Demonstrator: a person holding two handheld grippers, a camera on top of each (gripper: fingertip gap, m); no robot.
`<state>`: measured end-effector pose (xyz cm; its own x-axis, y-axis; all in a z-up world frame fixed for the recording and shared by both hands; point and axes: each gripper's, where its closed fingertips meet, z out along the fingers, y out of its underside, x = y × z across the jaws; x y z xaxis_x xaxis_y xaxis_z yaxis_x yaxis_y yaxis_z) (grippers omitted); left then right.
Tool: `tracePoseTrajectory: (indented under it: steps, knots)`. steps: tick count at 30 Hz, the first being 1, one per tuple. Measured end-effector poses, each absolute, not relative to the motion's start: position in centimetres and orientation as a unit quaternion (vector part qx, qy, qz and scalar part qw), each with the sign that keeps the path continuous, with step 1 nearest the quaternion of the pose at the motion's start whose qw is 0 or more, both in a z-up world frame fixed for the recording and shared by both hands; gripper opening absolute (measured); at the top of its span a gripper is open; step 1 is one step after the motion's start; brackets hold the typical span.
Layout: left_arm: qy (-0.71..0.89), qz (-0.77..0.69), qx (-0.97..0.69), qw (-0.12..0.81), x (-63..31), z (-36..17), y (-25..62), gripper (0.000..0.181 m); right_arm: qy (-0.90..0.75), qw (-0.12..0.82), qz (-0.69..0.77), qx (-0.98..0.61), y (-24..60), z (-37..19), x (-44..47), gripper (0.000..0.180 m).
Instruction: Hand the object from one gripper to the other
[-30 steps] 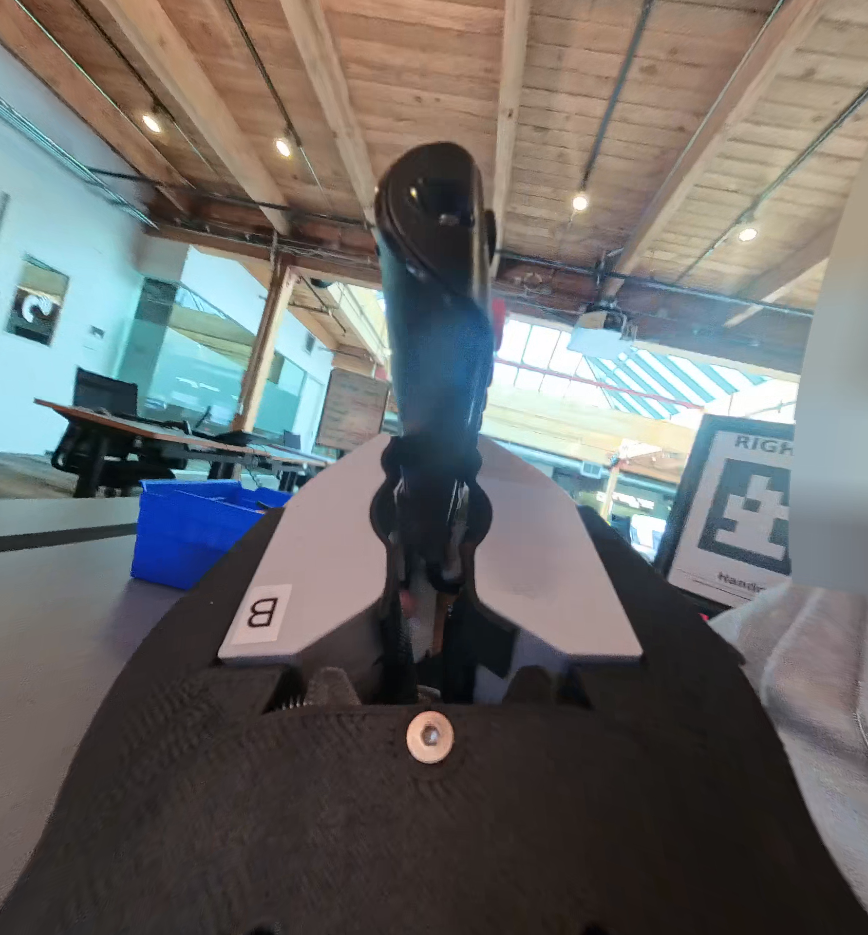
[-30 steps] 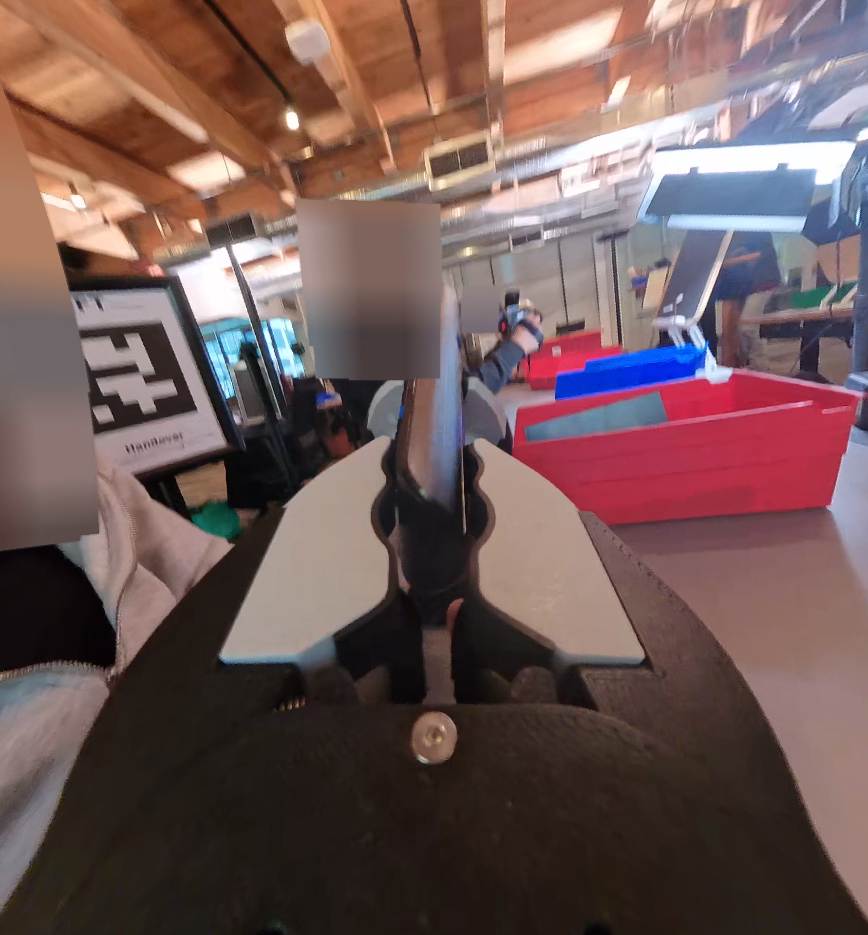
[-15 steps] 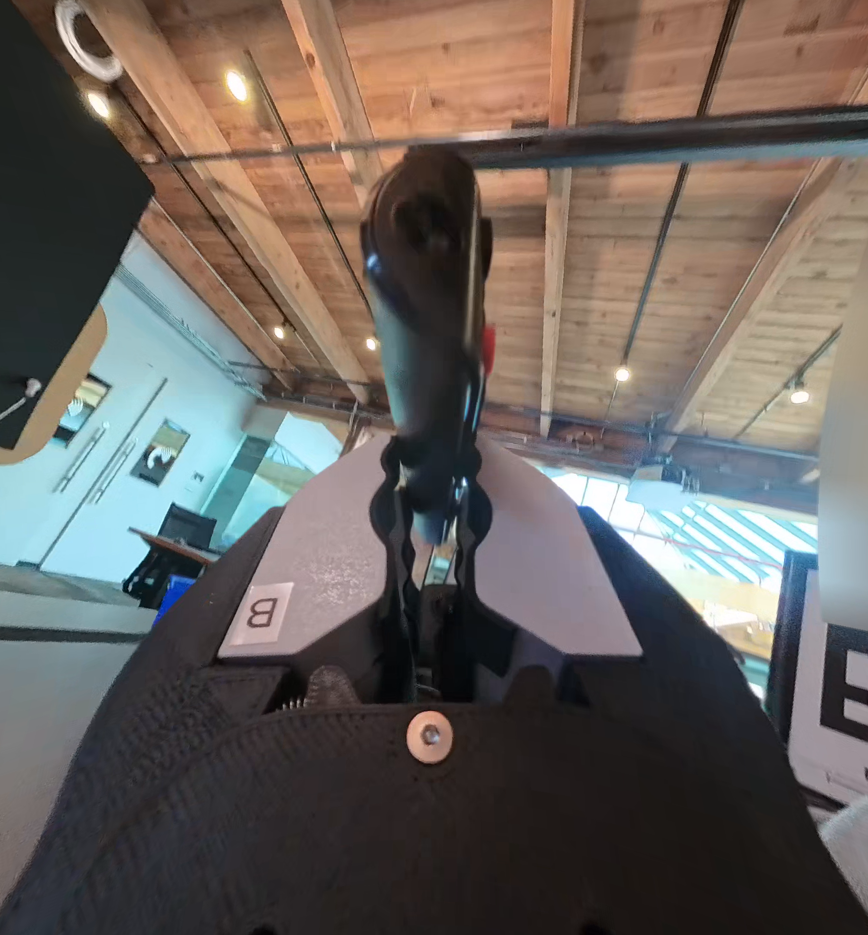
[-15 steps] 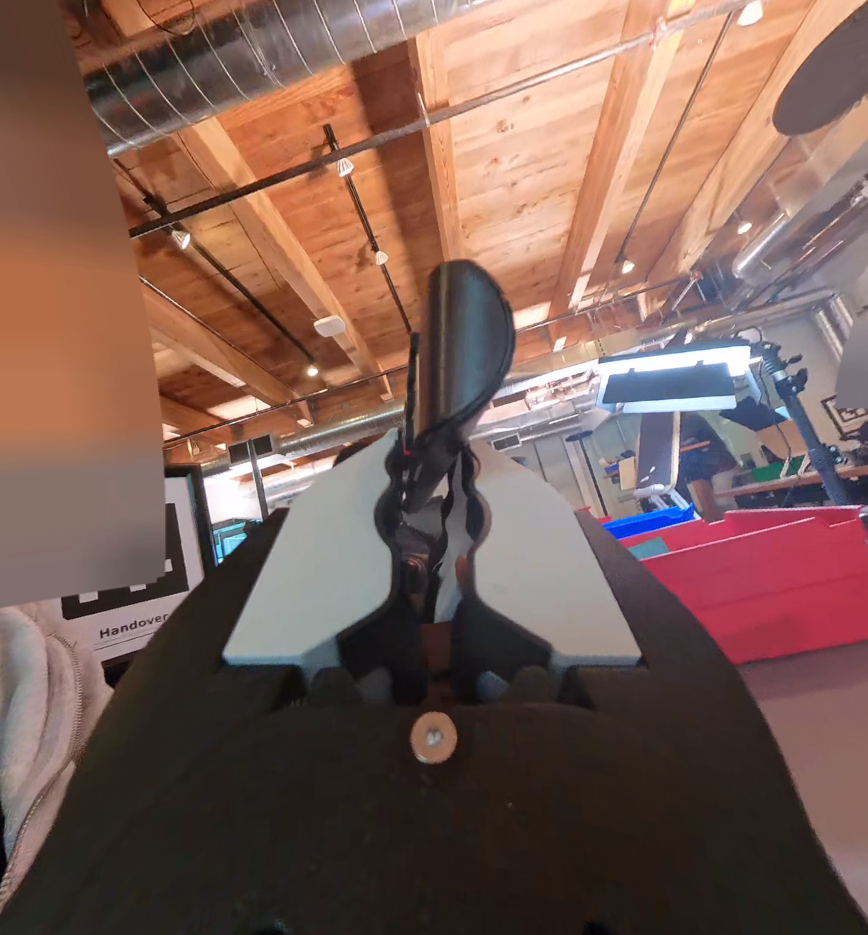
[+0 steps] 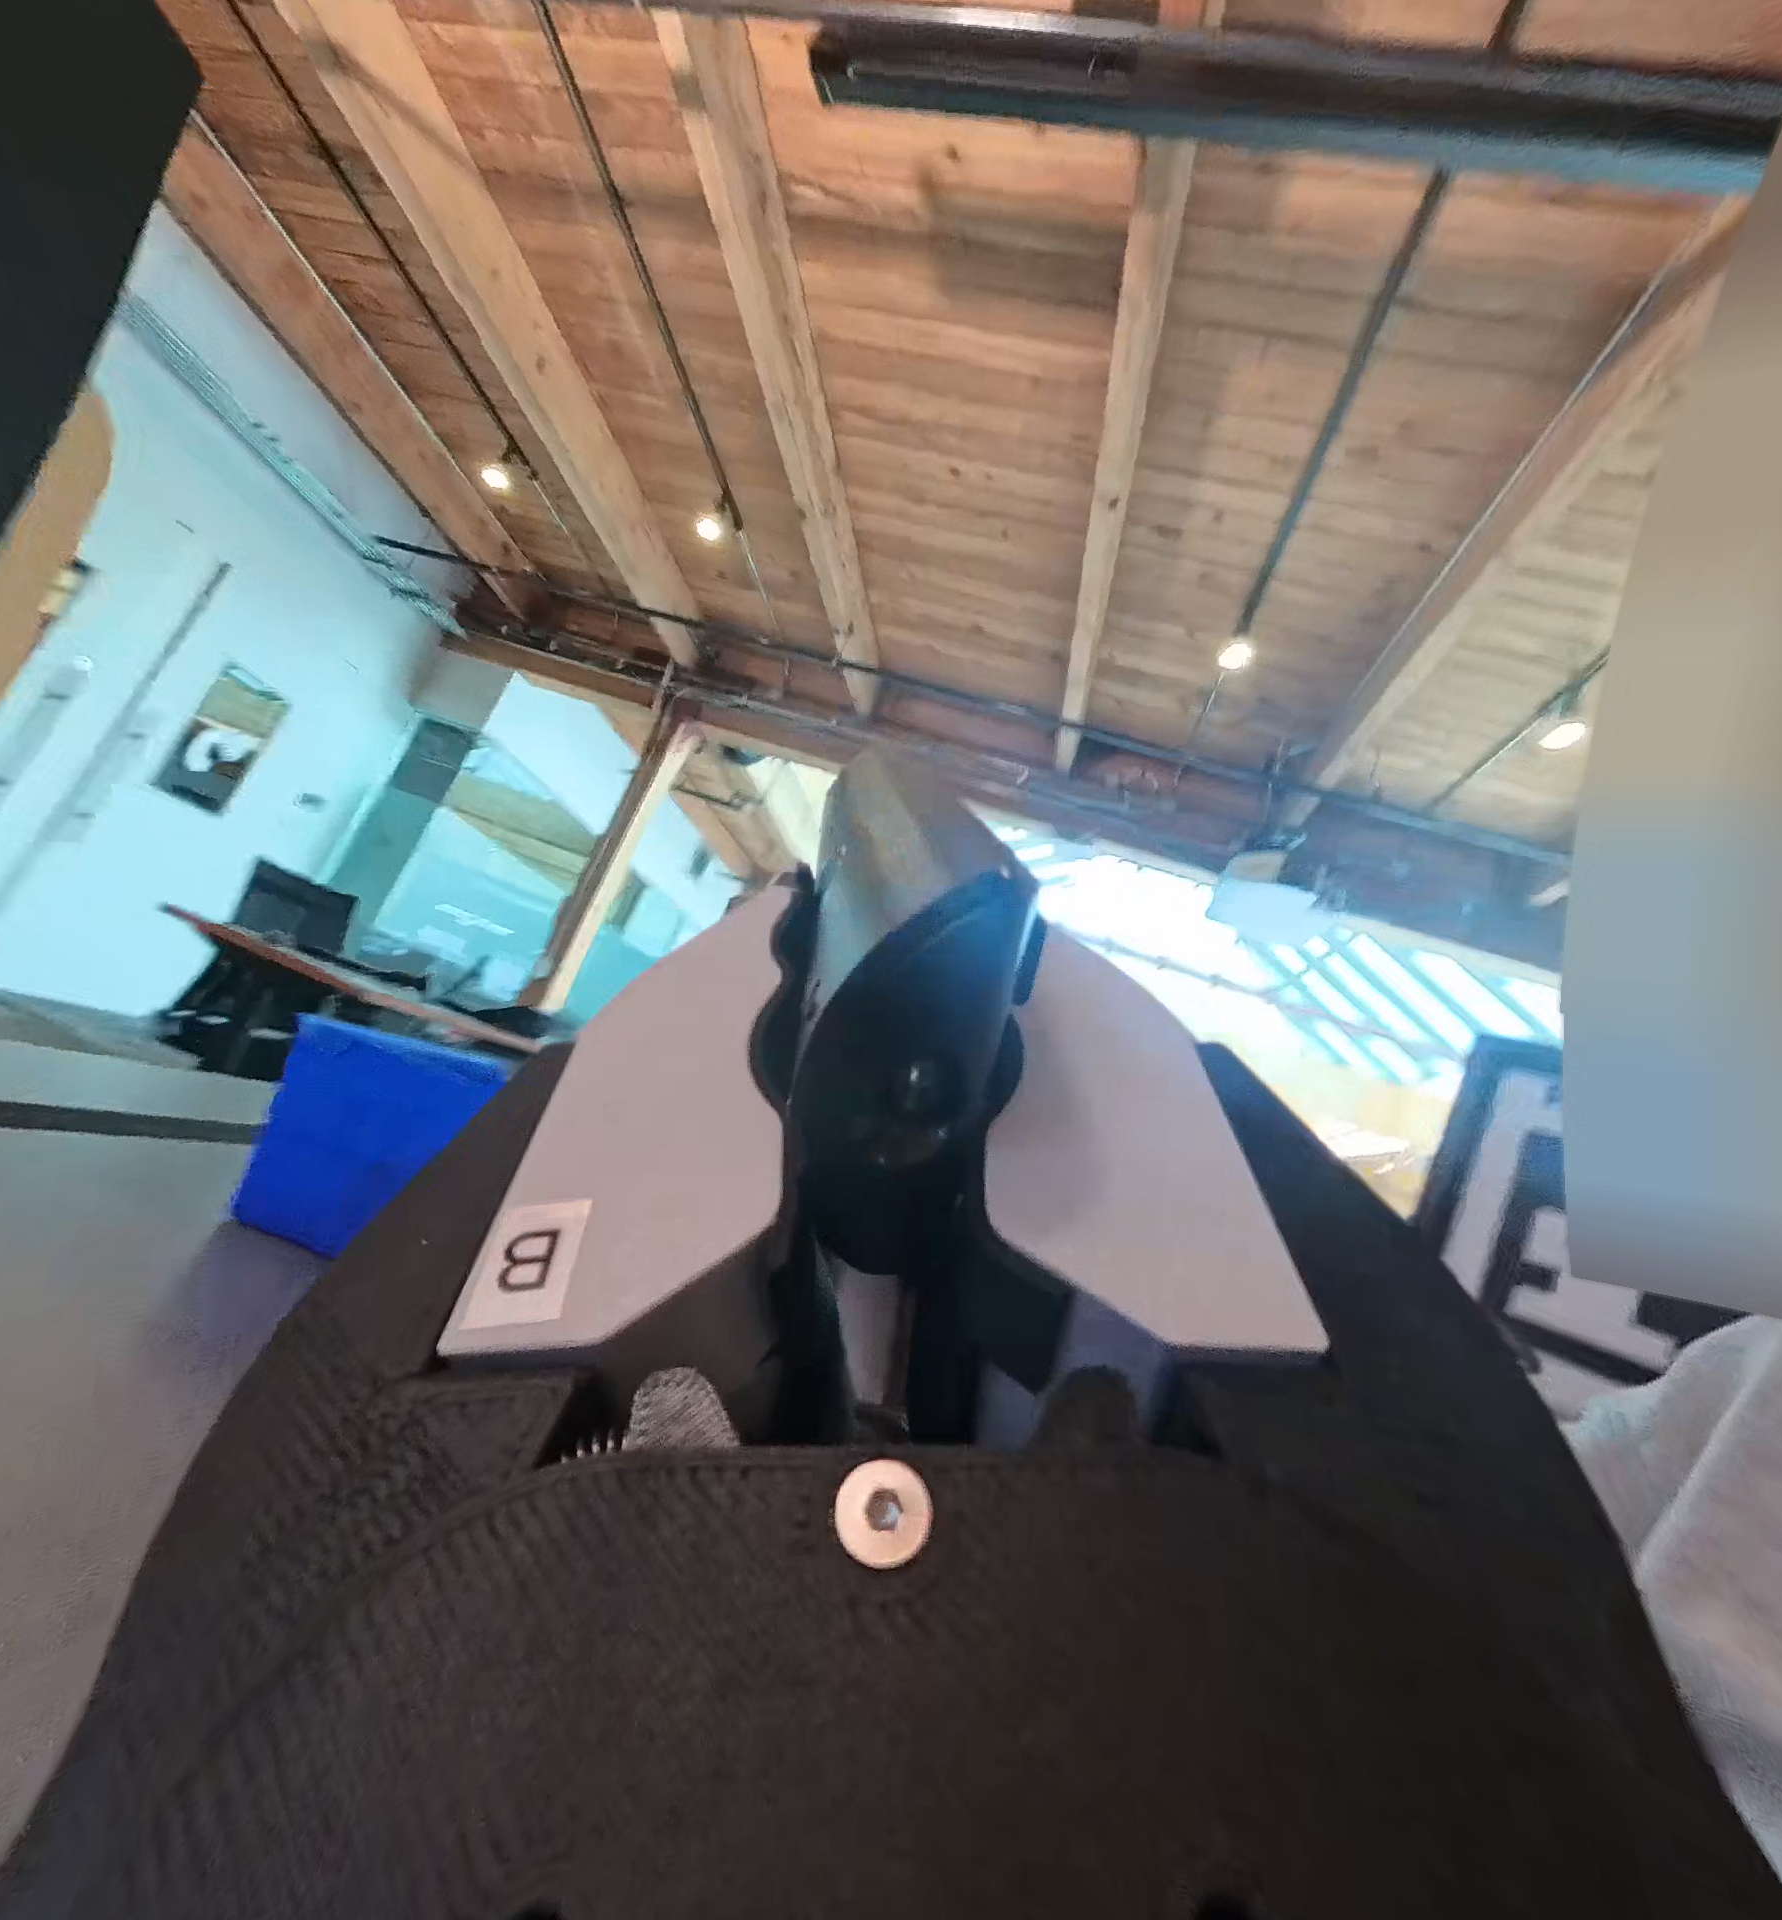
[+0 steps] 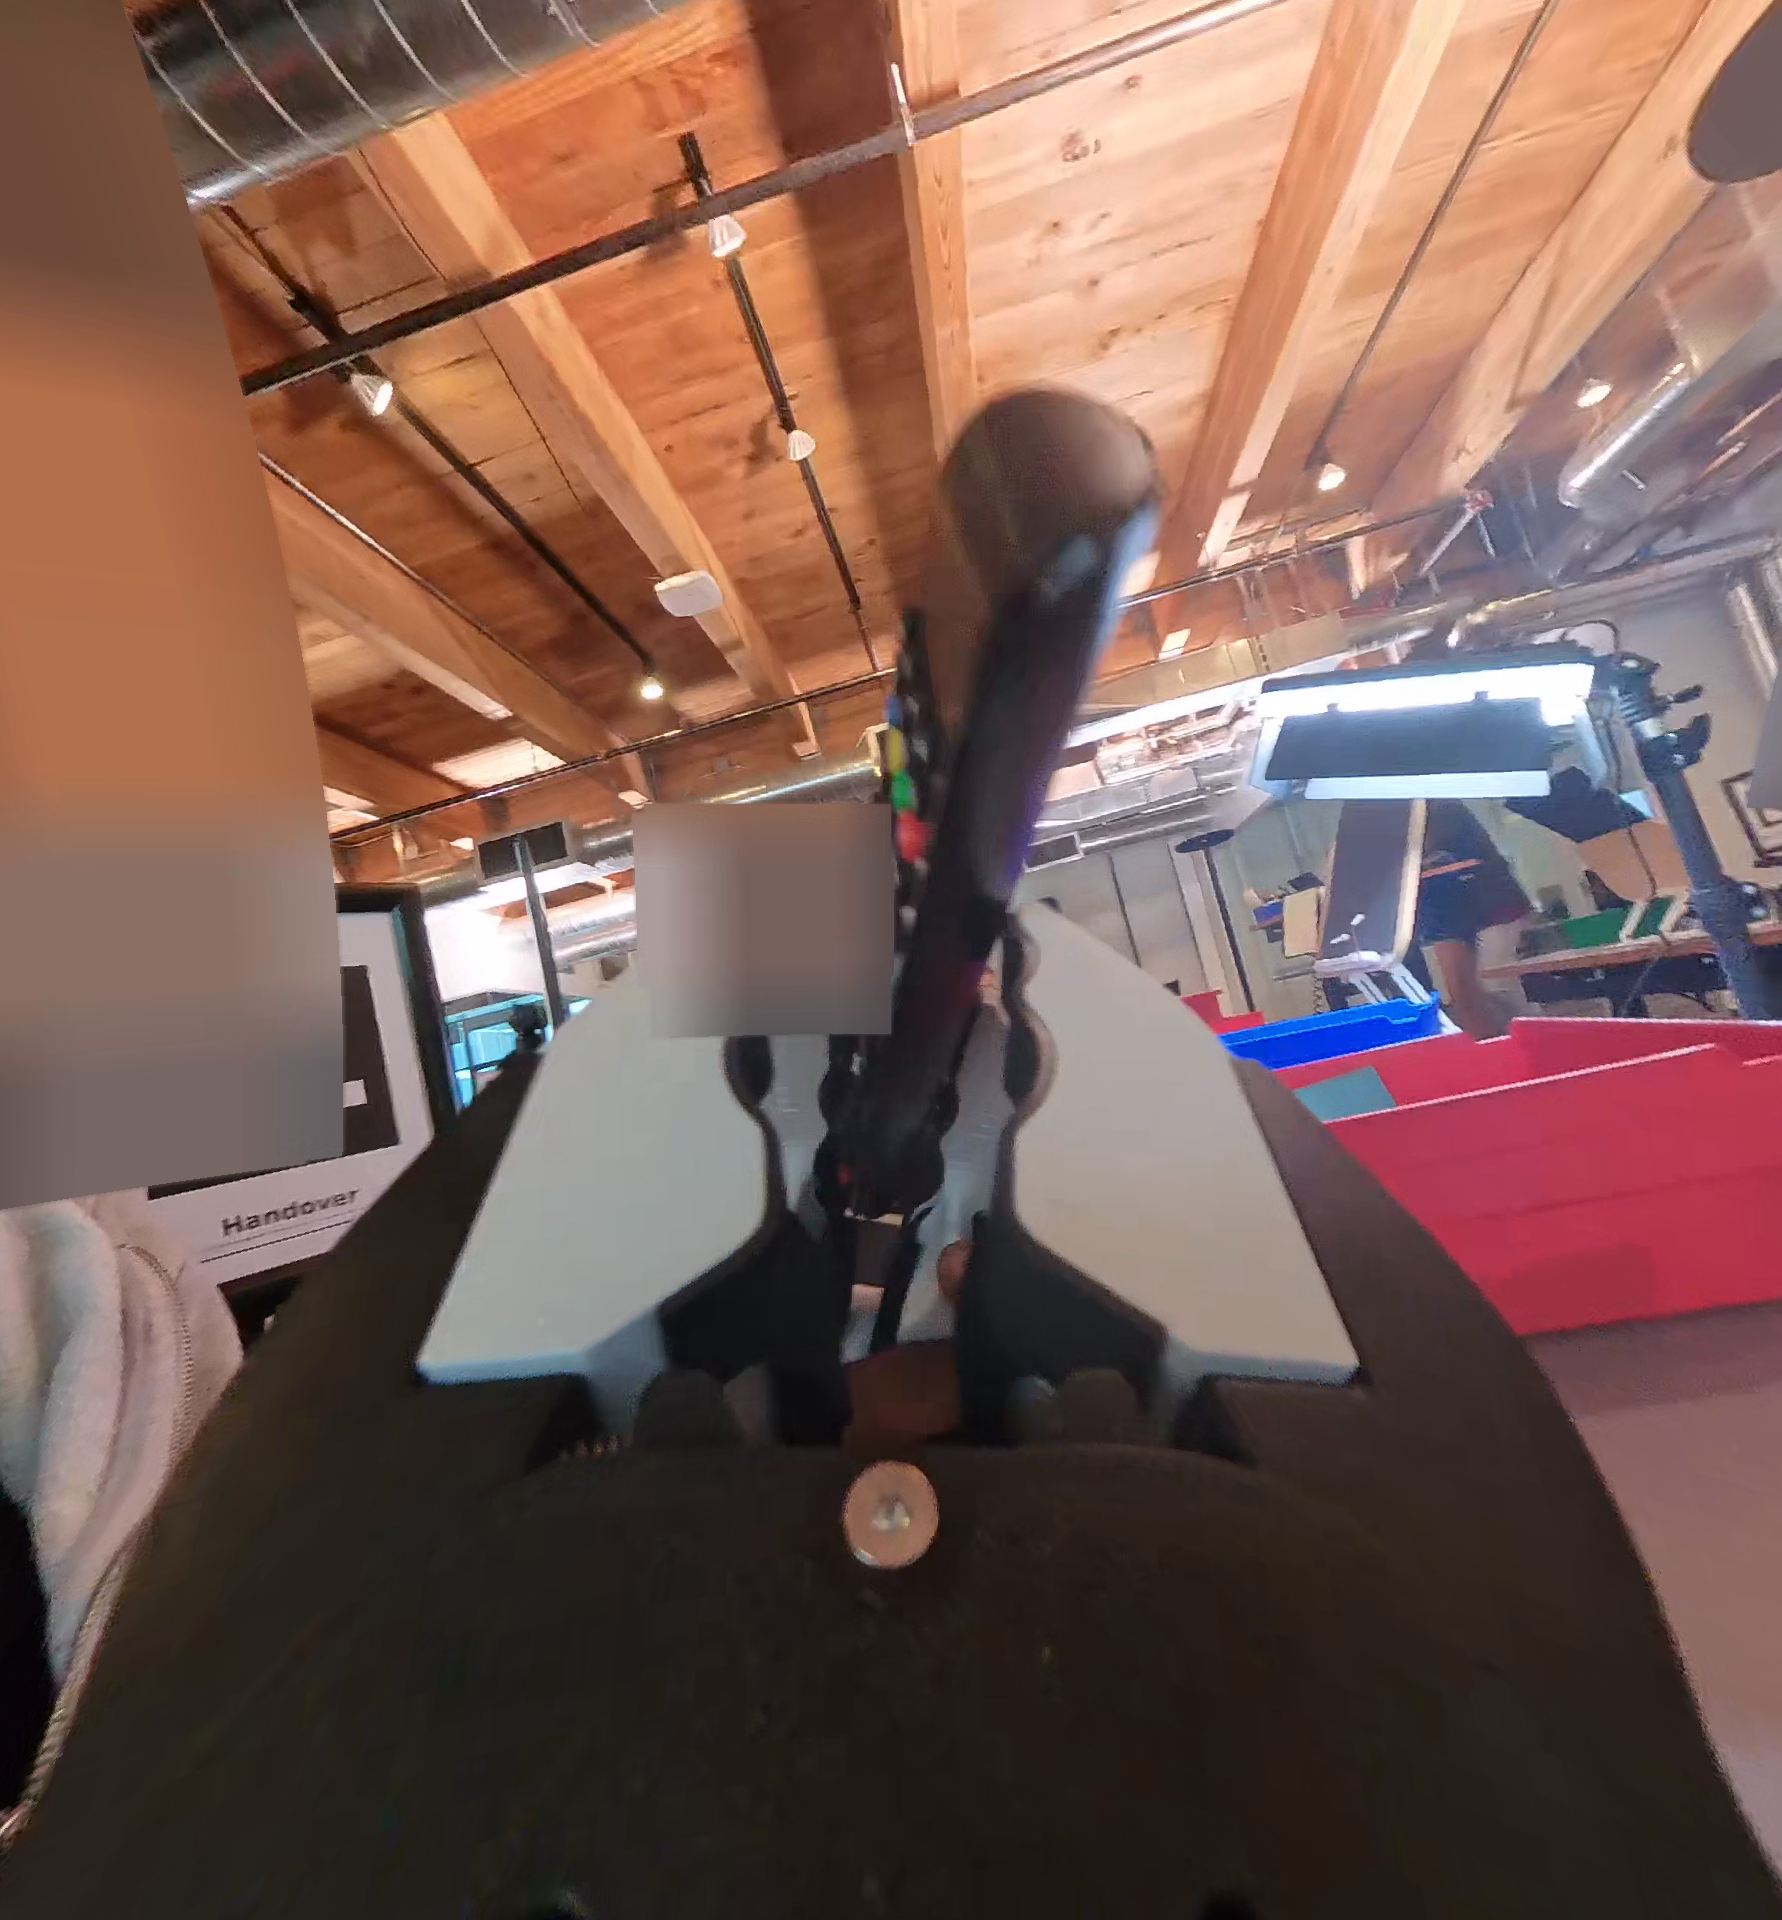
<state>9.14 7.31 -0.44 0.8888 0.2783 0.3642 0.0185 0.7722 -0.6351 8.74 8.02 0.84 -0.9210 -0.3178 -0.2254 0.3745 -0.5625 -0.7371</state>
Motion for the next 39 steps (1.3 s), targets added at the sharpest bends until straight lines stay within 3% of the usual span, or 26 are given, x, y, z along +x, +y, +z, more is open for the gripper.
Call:
tracePoseTrajectory:
  steps: [1,2,5,8,9,10,14,16,18,24,25,30,34,35,37,39]
  knots:
    - [-0.216,0.049,-0.318,0.922,9.5,-0.3,7.7,0.028,0.424,0.191,-0.884,0.040,7.8,0.7,8.7,0.026]
    - [-0.216,0.039,-0.318,0.922,9.5,-0.3,8.1,0.028,0.421,0.183,-0.888,0.038,7.9,0.8,8.6,0.023]
    - [-0.224,0.043,-0.360,0.905,9.2,-0.9,9.2,0.029,0.446,0.196,-0.873,0.031,8.5,0.9,8.3,0.023]
    - [-0.235,0.062,-0.408,0.880,8.9,-1.7,8.9,0.042,0.462,0.209,-0.861,0.036,9.3,1.2,7.6,0.022]
    - [-0.238,0.066,-0.430,0.868,8.9,-2.1,8.8,0.041,0.479,0.213,-0.851,0.035,9.3,1.0,7.6,0.023]
    - [-0.231,0.065,-0.454,0.858,9.0,-2.5,8.8,0.029,0.499,0.214,-0.839,0.035,9.2,0.7,7.5,0.022]
    - [-0.234,0.068,-0.452,0.858,9.0,-2.7,8.4,0.024,0.511,0.199,-0.835,0.045,8.4,0.5,7.4,0.024]
    - [-0.242,0.048,-0.411,0.878,8.8,-2.2,8.6,0.023,0.518,0.187,-0.834,0.036,7.3,-0.1,8.3,0.039]
    - [-0.231,0.025,-0.387,0.892,9.1,-1.7,8.9,0.024,0.536,0.189,-0.822,0.030,6.4,-0.8,9.2,0.025]
    - [-0.234,0.025,-0.469,0.851,9.2,-3.2,9.5,0.036,0.572,0.205,-0.794,0.018,7.6,-1.0,8.8,0.023]
    - [-0.231,0.019,-0.492,0.839,9.4,-3.7,9.5,0.025,0.586,0.209,-0.782,0.016,7.6,-1.2,8.9,0.023]
    - [-0.233,0.021,-0.487,0.842,9.3,-3.8,9.7,0.024,0.592,0.189,-0.784,0.013,6.8,-1.4,9.1,0.033]
    - [-0.224,0.016,-0.506,0.833,9.5,-4.1,10.8,0.025,0.619,0.176,-0.765,-0.005,5.9,-2.4,10.2,0.025]
    - [-0.223,0.019,-0.524,0.822,9.6,-4.5,10.9,0.026,0.630,0.178,-0.756,-0.012,6.1,-2.6,10.2,0.025]
    - [-0.214,0.007,-0.534,0.818,10.1,-4.5,10.6,0.050,0.640,0.189,-0.745,-0.016,6.6,-2.6,10.2,0.025]
    - [-0.215,0.000,-0.528,0.821,10.3,-4.2,9.5,0.054,0.658,0.204,-0.724,-0.020,7.0,-3.1,10.2,0.024]
